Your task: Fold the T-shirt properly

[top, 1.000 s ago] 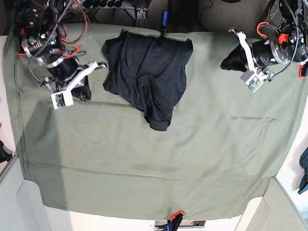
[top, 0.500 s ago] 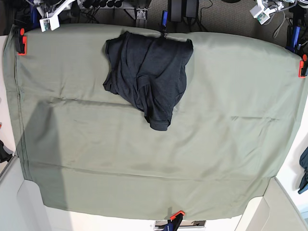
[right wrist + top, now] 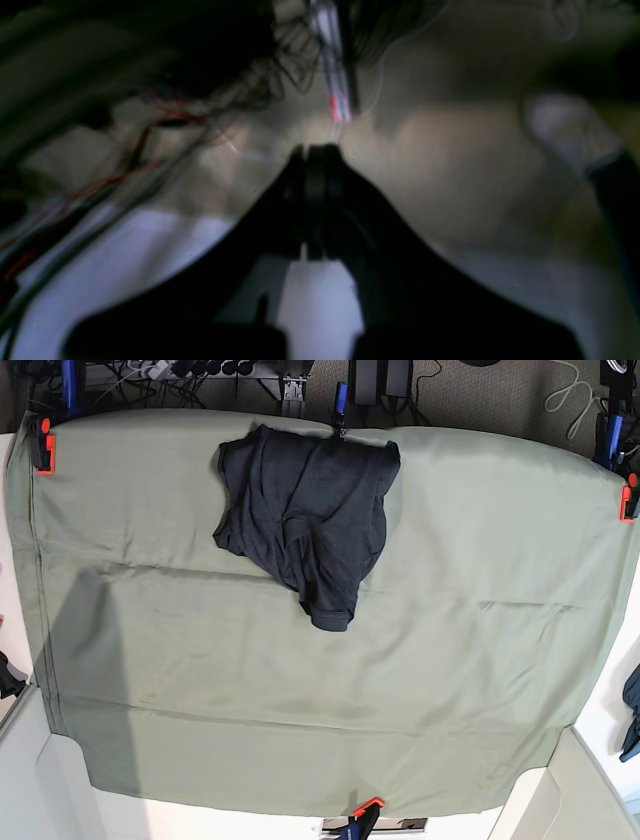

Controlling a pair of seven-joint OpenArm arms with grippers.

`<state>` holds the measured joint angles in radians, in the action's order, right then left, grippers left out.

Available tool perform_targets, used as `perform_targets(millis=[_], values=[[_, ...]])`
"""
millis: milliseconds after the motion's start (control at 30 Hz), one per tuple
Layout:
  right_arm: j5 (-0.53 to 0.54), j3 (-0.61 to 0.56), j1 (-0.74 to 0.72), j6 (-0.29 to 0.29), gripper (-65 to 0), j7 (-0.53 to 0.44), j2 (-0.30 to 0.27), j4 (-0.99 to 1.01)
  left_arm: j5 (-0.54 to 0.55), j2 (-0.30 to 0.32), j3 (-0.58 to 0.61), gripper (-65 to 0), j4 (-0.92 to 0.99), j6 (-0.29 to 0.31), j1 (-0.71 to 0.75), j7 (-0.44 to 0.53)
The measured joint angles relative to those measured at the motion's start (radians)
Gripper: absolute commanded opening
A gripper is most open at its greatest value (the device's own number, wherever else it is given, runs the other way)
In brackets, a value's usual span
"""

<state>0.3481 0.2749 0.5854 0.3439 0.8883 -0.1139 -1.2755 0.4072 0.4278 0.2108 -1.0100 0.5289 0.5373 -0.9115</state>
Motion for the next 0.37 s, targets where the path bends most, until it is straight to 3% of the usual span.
perform_targets(millis=[133, 200, 367], values=[[-0.03, 0.0, -0.164, -0.01, -65.0, 0.027, 0.0, 0.239, 0.002, -0.048, 0.123, -65.0, 0.177, -0.006, -0.178, 0.021], [-0.042, 0.0, -0.231, -0.013, -65.0, 0.029, 0.0, 0.318, 0.003, -0.067, 0.16, -65.0, 0.216, -0.049, -0.243, 0.052], [-0.049, 0.0, -0.325, -0.008, -65.0, 0.045, 0.001, 0.364, 0.006, -0.095, 0.184, -65.0, 0.233, -0.058, -0.332, 0.075]])
